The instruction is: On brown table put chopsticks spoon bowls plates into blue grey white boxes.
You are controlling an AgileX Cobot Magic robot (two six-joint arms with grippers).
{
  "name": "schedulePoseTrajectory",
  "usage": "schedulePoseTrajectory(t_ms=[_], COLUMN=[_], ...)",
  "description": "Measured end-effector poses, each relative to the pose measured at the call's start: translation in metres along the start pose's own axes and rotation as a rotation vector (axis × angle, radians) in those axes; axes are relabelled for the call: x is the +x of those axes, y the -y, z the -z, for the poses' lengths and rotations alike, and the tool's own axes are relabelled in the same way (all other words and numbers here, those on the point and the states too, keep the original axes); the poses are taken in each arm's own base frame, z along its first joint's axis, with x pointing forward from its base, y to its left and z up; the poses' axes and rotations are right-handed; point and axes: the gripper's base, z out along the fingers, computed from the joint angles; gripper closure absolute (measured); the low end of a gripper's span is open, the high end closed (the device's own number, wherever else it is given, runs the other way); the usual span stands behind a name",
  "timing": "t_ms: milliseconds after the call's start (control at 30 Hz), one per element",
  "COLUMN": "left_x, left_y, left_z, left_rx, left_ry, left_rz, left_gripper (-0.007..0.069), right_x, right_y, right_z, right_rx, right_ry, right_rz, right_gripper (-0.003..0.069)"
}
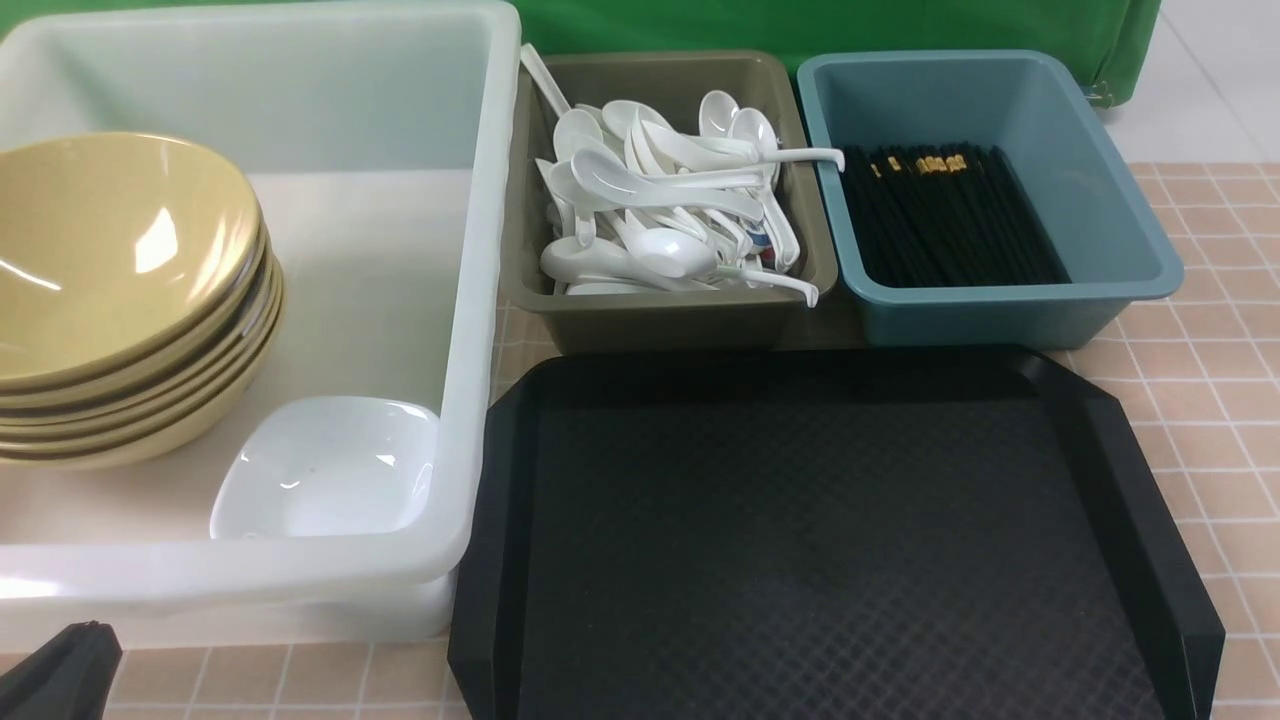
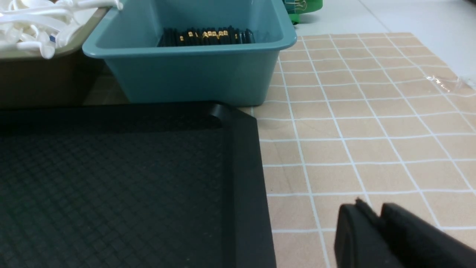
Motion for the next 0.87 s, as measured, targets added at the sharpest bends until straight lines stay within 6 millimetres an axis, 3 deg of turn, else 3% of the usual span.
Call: schedulePoseTrajectory(t_ms=[867], left_x=[0.0000], left_y=[0.0000], left_z=[0.0000], left_rx=[0.000], left_ry=[0.000], left_rz=[0.000], left_gripper=[0.0623], right_x=[0.0000], right_y=[0.0000], right_z=[0.0000], right_rx=[0.000], right_ry=[0.000], right_rz=[0.000], right_gripper=[0.0509])
